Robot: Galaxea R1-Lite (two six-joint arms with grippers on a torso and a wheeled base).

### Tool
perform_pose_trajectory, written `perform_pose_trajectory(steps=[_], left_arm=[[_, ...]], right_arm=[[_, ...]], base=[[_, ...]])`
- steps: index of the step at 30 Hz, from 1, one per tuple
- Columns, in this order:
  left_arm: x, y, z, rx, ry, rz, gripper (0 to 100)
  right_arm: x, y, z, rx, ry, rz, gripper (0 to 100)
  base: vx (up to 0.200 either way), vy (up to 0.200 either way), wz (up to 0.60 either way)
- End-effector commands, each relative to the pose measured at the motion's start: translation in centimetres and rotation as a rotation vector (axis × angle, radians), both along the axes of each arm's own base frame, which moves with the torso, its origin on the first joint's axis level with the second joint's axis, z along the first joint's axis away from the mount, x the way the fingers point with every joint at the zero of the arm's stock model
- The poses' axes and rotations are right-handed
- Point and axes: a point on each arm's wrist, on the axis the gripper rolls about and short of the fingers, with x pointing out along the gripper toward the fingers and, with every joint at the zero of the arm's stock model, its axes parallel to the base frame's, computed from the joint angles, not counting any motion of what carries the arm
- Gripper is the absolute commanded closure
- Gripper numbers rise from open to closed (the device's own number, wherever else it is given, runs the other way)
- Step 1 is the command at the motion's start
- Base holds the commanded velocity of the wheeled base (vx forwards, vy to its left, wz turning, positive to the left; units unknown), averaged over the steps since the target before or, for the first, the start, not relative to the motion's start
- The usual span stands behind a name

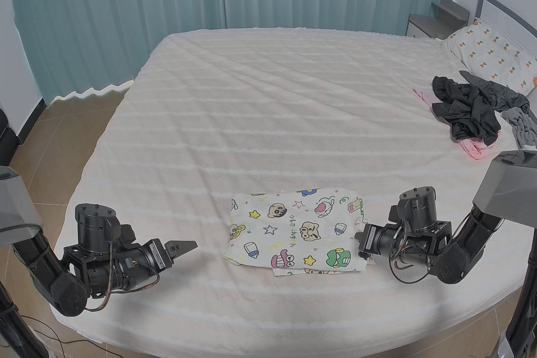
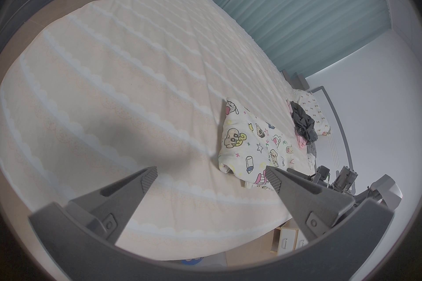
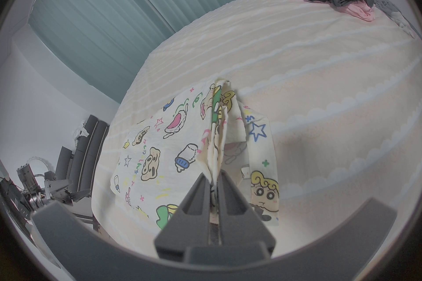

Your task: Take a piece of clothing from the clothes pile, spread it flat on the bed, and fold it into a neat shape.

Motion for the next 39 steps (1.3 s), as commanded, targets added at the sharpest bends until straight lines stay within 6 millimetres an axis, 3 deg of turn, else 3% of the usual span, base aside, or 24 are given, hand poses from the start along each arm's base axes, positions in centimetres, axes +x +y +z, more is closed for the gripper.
perform_pose_trajectory(steps=[1, 19, 20, 25, 33, 39], left_arm=[[0.0, 0.0, 0.0, 0.000, 0.001, 0.000, 0], [0.0, 0.0, -0.1, 0.001, 0.004, -0.001, 0], [0.0, 0.0, -0.1, 0.001, 0.004, -0.001, 0], [-0.2, -0.4, -0.4, -0.007, 0.022, -0.023, 0], [1.3, -6.0, -1.2, -0.244, 0.171, -0.003, 0], [2.4, -7.4, -1.8, -0.351, 0.246, 0.064, 0]], right_arm=[[-0.5, -0.5, 0.1, -0.003, 0.005, -0.008, 100], [-1.4, -1.5, -0.1, -0.007, 0.023, 0.000, 100], [-1.4, -1.5, -0.1, -0.012, 0.024, 0.002, 0], [-1.4, -1.8, -0.4, -0.014, 0.033, -0.006, 0], [-3.3, -2.4, 0.5, 0.019, -0.017, -0.012, 0], [-5.4, -3.3, 0.9, 0.089, -0.105, -0.033, 0]], base=[[0.000, 0.000, 0.00], [0.000, 0.000, 0.00], [0.000, 0.000, 0.00], [0.000, 0.000, 0.00], [0.000, 0.000, 0.00], [0.000, 0.000, 0.00]])
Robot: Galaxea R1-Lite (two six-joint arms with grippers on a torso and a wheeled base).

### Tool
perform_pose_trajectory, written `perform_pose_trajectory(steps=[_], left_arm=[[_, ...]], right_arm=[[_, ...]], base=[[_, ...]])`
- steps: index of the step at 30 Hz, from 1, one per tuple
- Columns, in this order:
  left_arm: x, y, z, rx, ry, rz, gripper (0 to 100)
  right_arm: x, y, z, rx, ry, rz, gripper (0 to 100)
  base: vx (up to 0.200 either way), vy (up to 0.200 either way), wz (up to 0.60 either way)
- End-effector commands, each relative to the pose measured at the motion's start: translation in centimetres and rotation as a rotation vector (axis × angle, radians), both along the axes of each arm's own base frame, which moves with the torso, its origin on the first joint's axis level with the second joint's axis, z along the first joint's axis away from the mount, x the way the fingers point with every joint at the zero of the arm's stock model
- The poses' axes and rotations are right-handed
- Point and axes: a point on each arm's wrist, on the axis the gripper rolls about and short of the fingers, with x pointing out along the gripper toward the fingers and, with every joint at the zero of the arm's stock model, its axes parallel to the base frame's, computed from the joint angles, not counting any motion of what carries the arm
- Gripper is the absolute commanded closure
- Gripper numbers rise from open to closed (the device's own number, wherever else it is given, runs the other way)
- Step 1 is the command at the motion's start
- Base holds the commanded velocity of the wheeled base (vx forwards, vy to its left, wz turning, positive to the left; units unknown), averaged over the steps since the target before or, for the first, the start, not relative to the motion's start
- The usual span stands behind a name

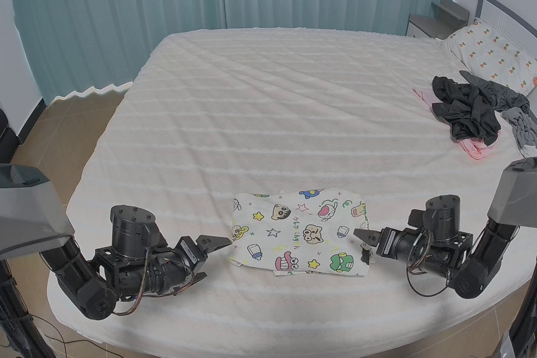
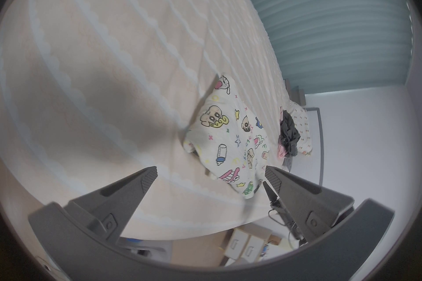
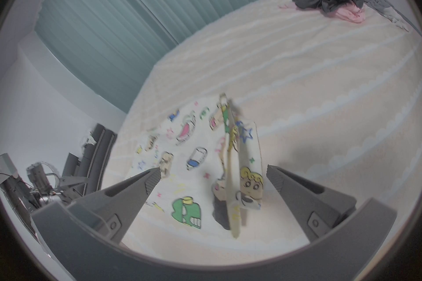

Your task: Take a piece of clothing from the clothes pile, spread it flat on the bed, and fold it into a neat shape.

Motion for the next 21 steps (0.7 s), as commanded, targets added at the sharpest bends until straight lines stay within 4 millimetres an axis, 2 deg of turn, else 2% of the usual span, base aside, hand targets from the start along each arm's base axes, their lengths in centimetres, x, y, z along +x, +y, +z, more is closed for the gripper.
perform_pose_trajectory(steps=[1, 4, 9, 21], left_arm=[[1.4, -2.5, -1.3, -0.065, 0.064, 0.013, 0], [2.2, -3.7, -2.6, -0.011, 0.054, 0.072, 0], [2.1, -5.4, -2.8, 0.009, 0.032, 0.068, 0], [3.9, -6.6, -3.6, 0.035, -0.017, 0.143, 0]], right_arm=[[-2.5, -1.0, 0.1, 0.038, -0.027, -0.012, 0], [-3.4, -1.3, 0.1, 0.046, -0.042, -0.011, 0], [-3.9, -1.6, 0.0, 0.047, -0.042, -0.016, 0], [-3.9, -1.6, 0.0, 0.057, -0.039, -0.020, 0]], base=[[0.000, 0.000, 0.00], [0.000, 0.000, 0.00], [0.000, 0.000, 0.00], [0.000, 0.000, 0.00]])
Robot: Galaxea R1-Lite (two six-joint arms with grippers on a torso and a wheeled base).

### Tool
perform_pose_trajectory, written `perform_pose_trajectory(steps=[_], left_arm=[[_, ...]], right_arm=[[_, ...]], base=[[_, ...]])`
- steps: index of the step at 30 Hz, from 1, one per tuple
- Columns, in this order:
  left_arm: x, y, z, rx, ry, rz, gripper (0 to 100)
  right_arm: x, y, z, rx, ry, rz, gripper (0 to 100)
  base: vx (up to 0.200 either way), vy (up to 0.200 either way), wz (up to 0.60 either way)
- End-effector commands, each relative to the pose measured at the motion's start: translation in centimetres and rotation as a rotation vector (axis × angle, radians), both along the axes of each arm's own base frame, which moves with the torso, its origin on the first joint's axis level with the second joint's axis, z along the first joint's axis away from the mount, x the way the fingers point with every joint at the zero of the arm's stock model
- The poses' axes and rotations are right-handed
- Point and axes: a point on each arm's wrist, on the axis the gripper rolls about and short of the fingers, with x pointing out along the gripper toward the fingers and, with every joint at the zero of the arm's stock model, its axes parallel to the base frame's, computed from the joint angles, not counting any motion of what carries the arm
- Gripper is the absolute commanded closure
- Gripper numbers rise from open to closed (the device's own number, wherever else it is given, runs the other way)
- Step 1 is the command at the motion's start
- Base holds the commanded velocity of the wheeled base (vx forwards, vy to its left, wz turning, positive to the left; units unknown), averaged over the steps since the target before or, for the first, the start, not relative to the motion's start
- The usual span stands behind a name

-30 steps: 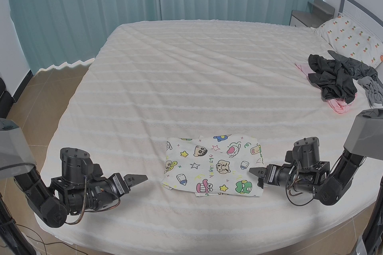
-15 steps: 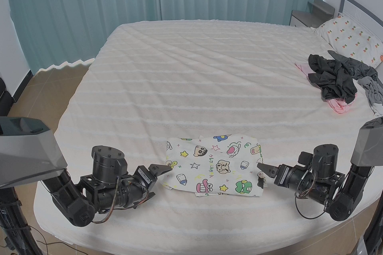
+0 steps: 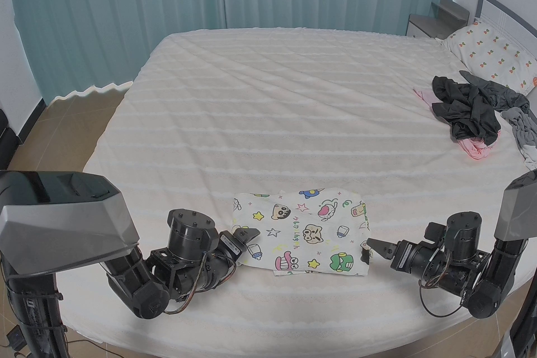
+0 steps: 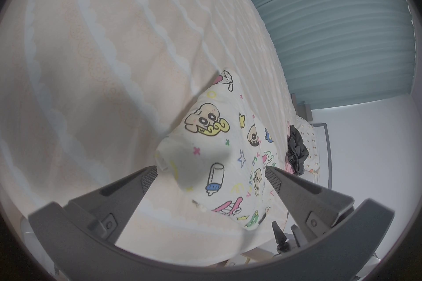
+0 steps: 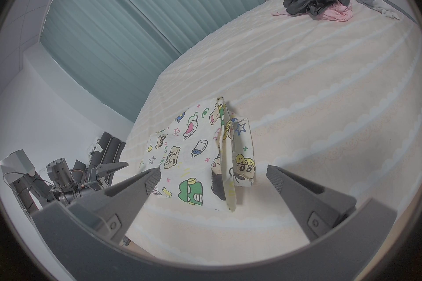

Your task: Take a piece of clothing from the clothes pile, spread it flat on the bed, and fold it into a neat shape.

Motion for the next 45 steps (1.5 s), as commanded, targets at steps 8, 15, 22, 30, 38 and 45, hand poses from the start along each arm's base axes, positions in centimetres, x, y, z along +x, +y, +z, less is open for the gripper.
perform_pose_trajectory(steps=[8, 15, 22, 30, 38, 45], left_arm=[[0.3, -0.4, -1.1, 0.035, 0.005, 0.034, 100], [-0.3, 0.0, -1.3, 0.059, 0.017, 0.051, 100], [-1.2, -0.3, -1.6, 0.083, 0.026, 0.047, 100], [-1.7, -0.6, -1.9, 0.105, 0.027, 0.052, 100], [-1.6, -0.5, -1.8, 0.105, 0.023, 0.055, 0], [-3.6, 0.9, 0.4, 0.138, -0.020, 0.006, 0]], right_arm=[[-0.2, 0.0, -0.1, -0.004, 0.008, 0.003, 0], [-0.2, 0.0, -0.2, -0.006, 0.010, 0.003, 0], [-0.3, 0.0, -0.2, -0.007, 0.012, 0.005, 0], [-0.5, -0.1, -0.5, -0.007, 0.007, 0.004, 0], [-0.6, -0.1, -0.7, -0.007, 0.005, 0.005, 0], [-0.9, -0.2, -0.6, -0.007, 0.006, 0.006, 0]], base=[[0.000, 0.000, 0.00], [0.000, 0.000, 0.00], [0.000, 0.000, 0.00], [0.000, 0.000, 0.00], [0.000, 0.000, 0.00], [0.000, 0.000, 0.00]])
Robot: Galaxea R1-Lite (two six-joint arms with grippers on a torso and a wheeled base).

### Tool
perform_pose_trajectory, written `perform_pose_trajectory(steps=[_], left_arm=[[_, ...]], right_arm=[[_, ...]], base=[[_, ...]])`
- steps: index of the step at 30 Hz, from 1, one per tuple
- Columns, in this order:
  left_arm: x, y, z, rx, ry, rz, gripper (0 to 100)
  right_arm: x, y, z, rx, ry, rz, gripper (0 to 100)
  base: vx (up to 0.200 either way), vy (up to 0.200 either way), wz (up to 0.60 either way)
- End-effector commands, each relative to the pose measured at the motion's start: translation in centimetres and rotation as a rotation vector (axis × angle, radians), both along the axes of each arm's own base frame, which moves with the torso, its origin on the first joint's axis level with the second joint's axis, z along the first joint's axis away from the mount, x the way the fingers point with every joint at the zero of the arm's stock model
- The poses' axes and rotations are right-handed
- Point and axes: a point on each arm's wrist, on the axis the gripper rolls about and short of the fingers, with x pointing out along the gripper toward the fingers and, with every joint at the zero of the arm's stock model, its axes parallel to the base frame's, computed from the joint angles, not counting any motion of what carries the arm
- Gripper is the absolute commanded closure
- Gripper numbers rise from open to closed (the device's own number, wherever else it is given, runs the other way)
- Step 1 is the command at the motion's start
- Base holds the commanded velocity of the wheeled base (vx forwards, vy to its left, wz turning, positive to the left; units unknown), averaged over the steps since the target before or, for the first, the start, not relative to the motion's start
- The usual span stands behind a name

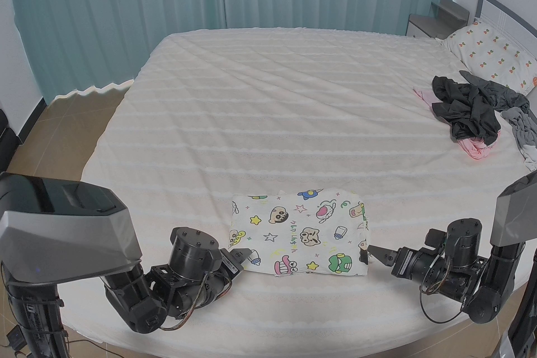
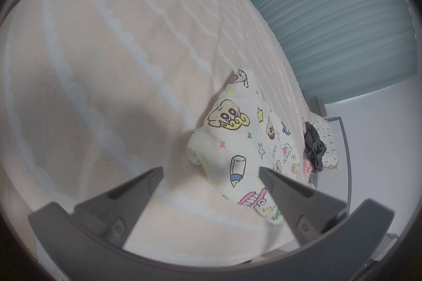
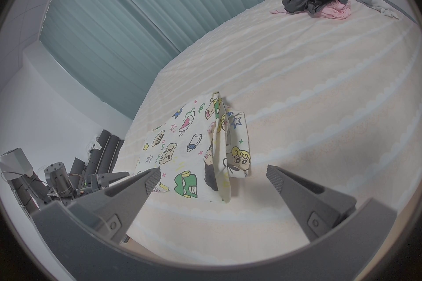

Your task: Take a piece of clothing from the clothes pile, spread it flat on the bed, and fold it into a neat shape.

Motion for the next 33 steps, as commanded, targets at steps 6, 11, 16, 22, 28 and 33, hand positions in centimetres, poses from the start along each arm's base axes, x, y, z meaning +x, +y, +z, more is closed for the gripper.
perform_pose_trajectory(steps=[6, 11, 16, 22, 28, 33], left_arm=[[-1.1, 1.7, 4.1, -0.049, -0.110, 0.004, 0], [-0.2, 2.3, 5.0, -0.056, -0.148, 0.001, 0], [0.6, 2.1, 5.3, -0.043, -0.178, -0.035, 0], [1.5, 1.9, 5.2, 0.001, -0.210, -0.061, 0], [2.5, 3.0, 4.4, 0.102, -0.231, -0.127, 0], [3.2, 4.8, 4.2, 0.178, -0.260, -0.231, 0]], right_arm=[[-0.1, 0.1, 0.1, 0.005, -0.008, 0.005, 0], [-0.2, 0.1, 0.8, 0.012, -0.033, 0.006, 0], [-0.3, 0.0, 1.0, 0.010, -0.045, 0.006, 0], [-0.2, 0.0, 0.4, -0.002, -0.020, 0.007, 0], [-0.3, -0.1, -0.5, -0.023, 0.042, 0.049, 0], [0.1, -0.2, -1.8, -0.090, 0.107, 0.100, 0]], base=[[0.000, 0.000, 0.00], [0.040, 0.000, 0.00], [0.200, 0.000, 0.00], [0.200, 0.000, 0.00], [0.200, 0.000, 0.00], [0.120, 0.000, 0.00]])
